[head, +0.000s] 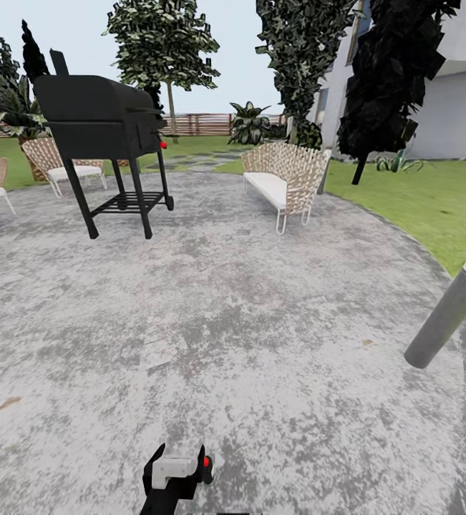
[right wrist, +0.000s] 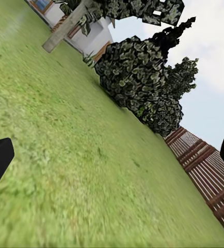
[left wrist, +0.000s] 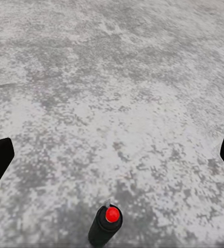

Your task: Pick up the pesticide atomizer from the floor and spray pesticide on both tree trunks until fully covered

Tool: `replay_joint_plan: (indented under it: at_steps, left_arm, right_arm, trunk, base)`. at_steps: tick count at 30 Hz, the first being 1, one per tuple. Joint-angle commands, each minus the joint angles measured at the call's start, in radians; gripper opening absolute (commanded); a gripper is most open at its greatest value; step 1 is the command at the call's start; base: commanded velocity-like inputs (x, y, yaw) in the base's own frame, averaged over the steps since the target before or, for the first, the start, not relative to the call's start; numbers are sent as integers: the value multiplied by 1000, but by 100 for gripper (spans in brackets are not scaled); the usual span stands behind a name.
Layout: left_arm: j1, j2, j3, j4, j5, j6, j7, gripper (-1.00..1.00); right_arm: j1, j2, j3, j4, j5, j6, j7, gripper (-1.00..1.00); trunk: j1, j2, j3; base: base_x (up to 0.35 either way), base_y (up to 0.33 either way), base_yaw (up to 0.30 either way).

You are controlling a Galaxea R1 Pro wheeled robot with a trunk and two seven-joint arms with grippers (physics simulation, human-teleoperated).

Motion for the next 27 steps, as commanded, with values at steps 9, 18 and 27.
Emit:
replay_joint_plan:
  at_steps: [9, 18, 27]
  left_arm:
    - [0, 0, 0, 0, 0, 0, 0, 100]
    - [0, 0, 0, 0, 0, -1, 0, 100]
    - [0, 1, 0, 1, 0, -4, 0, 100]
  right_arm:
    - [0, 0, 0, 0, 0, 0, 0, 100]
    - [0, 0, 0, 0, 0, 0, 0, 100]
    - [0, 0, 0, 0, 1, 0, 0, 100]
  trunk:
    - [1, 0, -8]
    - [2, -1, -19]
    - [2, -1, -19]
  base:
    - [0, 0, 0]
    - [0, 0, 0]
    - [0, 0, 0]
